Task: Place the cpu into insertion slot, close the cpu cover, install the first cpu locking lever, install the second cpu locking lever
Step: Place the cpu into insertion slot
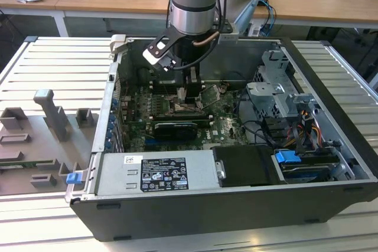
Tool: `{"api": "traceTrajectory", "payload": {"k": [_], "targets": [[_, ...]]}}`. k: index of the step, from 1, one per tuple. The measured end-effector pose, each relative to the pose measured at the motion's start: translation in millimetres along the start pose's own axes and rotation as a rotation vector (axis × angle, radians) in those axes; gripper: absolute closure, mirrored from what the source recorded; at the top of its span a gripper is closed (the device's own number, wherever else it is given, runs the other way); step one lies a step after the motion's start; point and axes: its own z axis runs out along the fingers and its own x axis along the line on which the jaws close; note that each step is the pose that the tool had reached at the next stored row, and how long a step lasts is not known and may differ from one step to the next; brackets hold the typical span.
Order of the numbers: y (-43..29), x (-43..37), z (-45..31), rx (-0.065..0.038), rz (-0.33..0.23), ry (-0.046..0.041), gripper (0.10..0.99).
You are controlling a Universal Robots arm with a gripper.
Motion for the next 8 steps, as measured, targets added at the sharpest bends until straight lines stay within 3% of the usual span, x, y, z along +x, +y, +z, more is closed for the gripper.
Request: {"api": "traceTrajectory", "payload": {"k": [4, 8], "targets": [[0.0, 0.2, 3.0, 0.000, 0.000, -0.0008, 0.545], [-0.1, 5.2, 6.1, 0.000, 0.000, -0.0055, 0.545]]}}
